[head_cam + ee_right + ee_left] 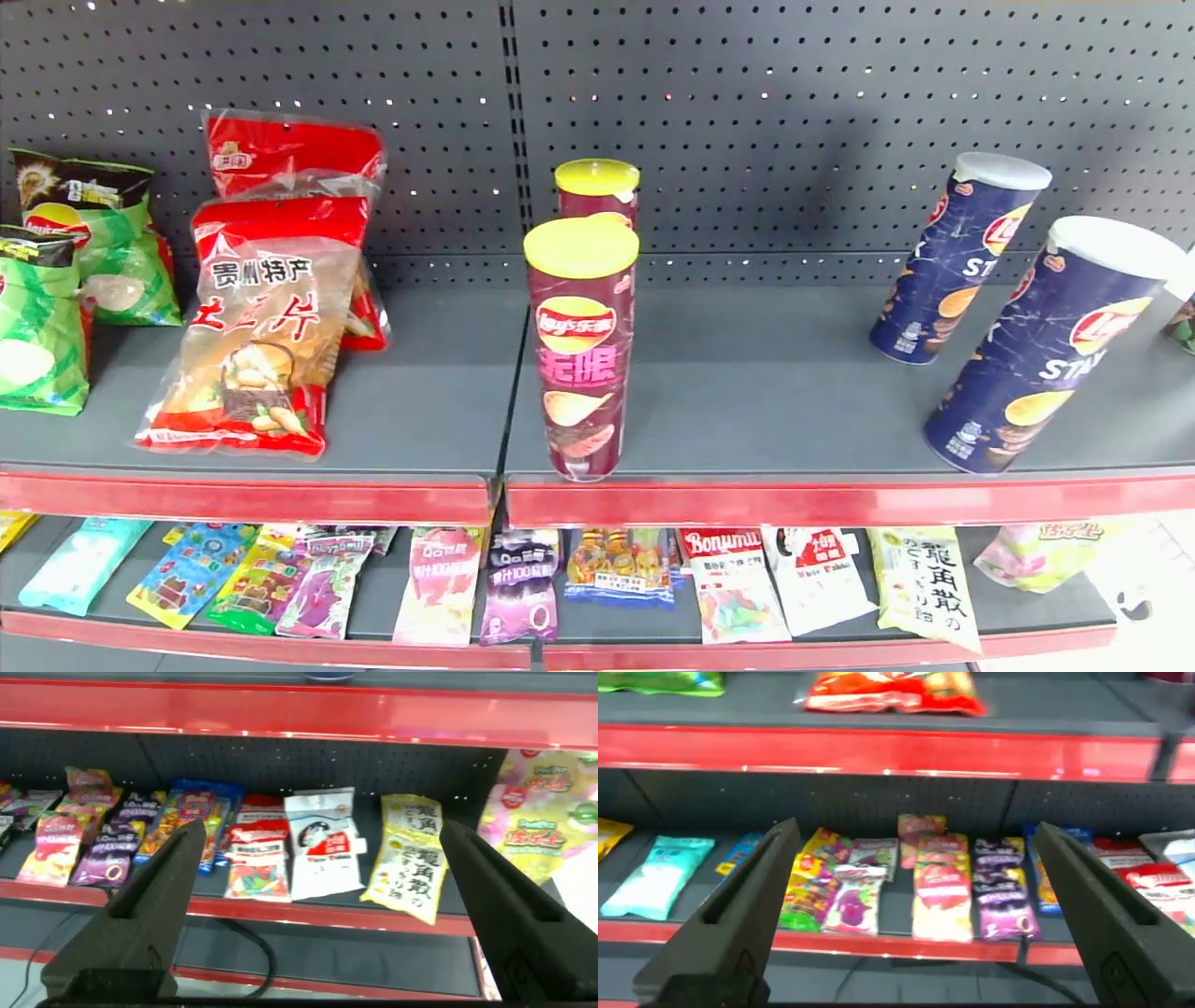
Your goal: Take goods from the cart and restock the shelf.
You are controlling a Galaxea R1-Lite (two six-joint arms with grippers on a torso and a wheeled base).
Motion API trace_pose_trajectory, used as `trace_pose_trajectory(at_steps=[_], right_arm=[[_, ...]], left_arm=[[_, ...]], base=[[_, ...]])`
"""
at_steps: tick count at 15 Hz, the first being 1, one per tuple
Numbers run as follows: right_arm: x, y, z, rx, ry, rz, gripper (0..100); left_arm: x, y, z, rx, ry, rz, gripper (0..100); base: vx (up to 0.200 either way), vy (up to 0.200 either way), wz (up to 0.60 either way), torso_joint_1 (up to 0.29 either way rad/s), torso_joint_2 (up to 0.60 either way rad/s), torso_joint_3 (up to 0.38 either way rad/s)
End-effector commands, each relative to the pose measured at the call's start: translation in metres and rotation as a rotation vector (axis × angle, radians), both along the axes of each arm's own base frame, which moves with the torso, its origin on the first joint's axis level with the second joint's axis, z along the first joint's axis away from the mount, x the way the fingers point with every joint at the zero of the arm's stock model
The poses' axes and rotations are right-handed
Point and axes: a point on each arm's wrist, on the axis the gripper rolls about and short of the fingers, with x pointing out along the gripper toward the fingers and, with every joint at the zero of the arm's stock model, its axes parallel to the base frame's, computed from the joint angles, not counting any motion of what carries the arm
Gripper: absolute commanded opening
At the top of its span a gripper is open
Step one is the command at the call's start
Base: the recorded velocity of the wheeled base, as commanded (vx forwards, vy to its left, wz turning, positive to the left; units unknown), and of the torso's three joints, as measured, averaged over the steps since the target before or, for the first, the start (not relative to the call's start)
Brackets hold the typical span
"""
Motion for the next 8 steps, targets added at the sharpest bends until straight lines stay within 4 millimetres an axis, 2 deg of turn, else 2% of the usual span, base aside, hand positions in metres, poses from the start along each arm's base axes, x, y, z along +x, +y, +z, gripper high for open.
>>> trace_pose_trajectory(at_steps=[1, 8], right_arm=[[0.0001, 0.0000, 0.0000, 0.000, 0.002, 0.002, 100], [0.0002, 0.0000, 0.0000, 0.000, 0.003, 0.008, 100]], left_arm=[[0.0001, 0.0000, -0.0001, -0.001, 0.002, 0.000, 100], [0.0001, 0.0000, -0.0001, -0.001, 0.002, 0.000, 100]], base=[[0.000, -0.200, 0.00, -0.002, 0.00, 0.007], [0.000, -0.200, 0.00, 0.000, 0.00, 0.002]])
